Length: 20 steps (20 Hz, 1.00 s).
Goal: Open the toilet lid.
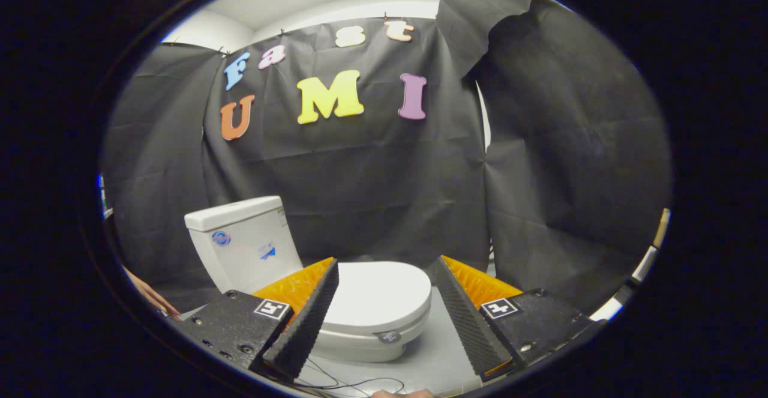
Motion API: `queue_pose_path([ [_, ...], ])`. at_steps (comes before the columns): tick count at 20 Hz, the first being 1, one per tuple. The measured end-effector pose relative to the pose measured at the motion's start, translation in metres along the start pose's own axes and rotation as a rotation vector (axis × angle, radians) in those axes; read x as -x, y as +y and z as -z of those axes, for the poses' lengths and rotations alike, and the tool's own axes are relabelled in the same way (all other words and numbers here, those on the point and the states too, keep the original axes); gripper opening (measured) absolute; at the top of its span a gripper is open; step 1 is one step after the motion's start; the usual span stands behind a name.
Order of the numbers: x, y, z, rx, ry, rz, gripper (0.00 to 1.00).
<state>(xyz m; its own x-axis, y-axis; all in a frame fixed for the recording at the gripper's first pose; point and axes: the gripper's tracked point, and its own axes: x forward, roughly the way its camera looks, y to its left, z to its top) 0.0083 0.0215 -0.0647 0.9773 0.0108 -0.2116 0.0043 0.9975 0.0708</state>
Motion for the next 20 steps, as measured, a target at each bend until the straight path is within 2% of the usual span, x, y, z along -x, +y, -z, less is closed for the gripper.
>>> queue_pose_path([
  [7, -0.013, 0.021, 0.038, -0.015, 0.119, -0.034, 1.00],
  [10, -0.023, 0.027, 0.069, -0.067, 0.238, -0.030, 1.00],
  [20, -0.050, 0.027, 0.153, -0.415, 0.530, 0.015, 1.00],
])
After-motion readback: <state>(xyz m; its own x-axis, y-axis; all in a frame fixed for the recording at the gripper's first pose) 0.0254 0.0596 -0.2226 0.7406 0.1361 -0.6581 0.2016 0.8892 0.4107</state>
